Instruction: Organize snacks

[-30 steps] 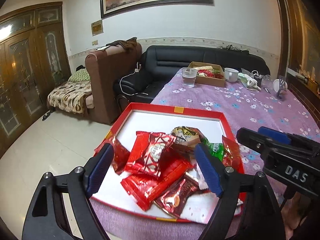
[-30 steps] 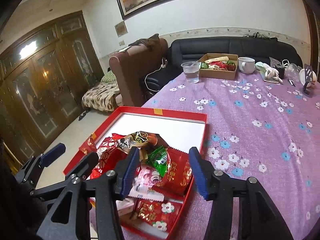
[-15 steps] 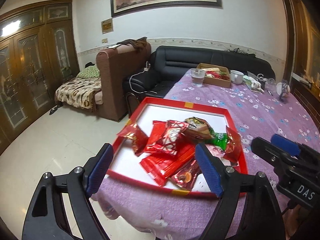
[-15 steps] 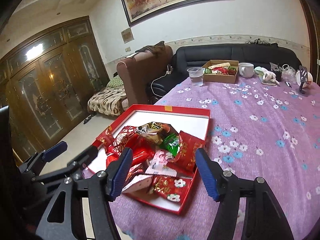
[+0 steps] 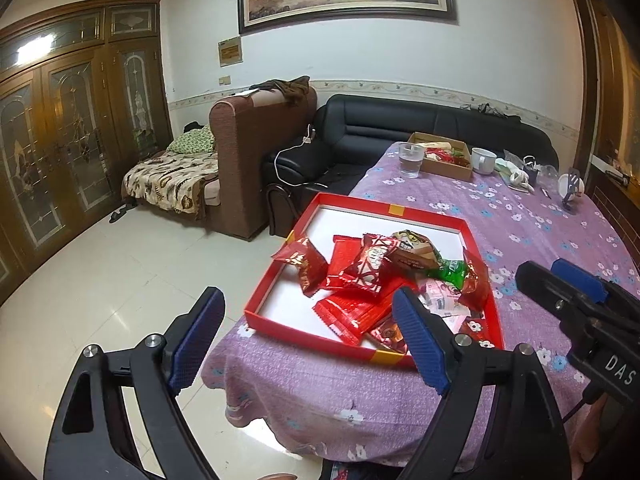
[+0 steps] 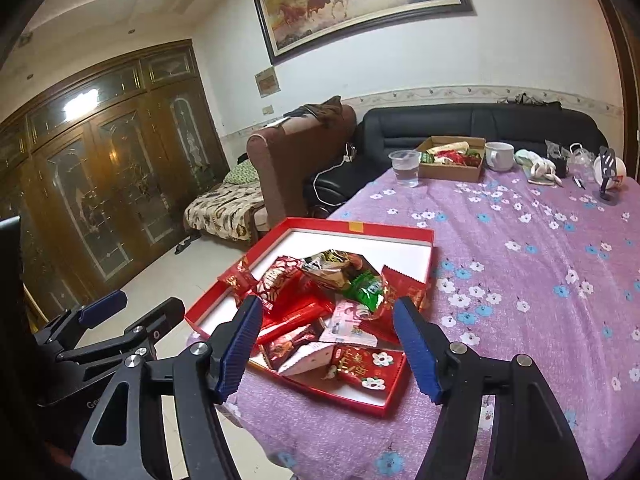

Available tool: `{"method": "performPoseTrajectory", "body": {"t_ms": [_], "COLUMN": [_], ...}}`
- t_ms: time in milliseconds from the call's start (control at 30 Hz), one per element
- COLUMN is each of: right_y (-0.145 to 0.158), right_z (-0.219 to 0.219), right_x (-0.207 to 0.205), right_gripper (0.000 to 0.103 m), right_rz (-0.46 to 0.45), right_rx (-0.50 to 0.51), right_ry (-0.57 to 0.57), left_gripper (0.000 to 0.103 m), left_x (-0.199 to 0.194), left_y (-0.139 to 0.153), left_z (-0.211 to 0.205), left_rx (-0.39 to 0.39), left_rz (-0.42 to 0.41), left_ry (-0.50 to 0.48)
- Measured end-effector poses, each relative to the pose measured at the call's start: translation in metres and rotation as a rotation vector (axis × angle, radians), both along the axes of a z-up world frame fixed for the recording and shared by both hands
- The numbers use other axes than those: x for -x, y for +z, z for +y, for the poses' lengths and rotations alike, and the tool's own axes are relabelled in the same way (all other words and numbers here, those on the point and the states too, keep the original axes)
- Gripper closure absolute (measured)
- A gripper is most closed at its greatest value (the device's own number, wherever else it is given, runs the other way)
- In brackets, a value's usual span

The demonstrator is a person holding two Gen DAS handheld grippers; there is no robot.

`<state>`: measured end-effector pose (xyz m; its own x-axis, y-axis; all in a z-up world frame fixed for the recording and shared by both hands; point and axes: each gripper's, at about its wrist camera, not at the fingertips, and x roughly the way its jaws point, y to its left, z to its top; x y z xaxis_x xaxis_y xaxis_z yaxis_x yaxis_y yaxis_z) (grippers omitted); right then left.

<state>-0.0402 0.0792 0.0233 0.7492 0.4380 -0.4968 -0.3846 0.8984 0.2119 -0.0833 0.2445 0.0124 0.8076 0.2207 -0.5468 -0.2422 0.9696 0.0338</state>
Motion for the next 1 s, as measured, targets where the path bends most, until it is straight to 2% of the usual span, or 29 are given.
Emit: {"method": "performPoseTrajectory", "body": {"t_ms": [433, 667, 1000], "right_y": [0.018, 0.016, 0.019], "right_z": [0.016, 0.024, 0.018], "right_x": [0.021, 0.024, 0.027], "right_gripper": [0.032, 0.031, 0.031], "right_rz": [-0.062, -0.070, -0.084], "right_rx": [-0.012, 0.005, -0.001], "right_ry": [0.041, 0.059, 0.045], "left_gripper": [0.016, 0.016, 0.016], "left_x": [0.012, 0.014, 0.008], "left_y": [-0.001, 0.001, 0.003], "left_z": [0.020, 0.005, 0.001], "left_rx": [0.000, -0.048, -0.016], "left_rz": [0.000, -0.004, 0.006], "left_ry": [0.113, 0.058, 0.028]}}
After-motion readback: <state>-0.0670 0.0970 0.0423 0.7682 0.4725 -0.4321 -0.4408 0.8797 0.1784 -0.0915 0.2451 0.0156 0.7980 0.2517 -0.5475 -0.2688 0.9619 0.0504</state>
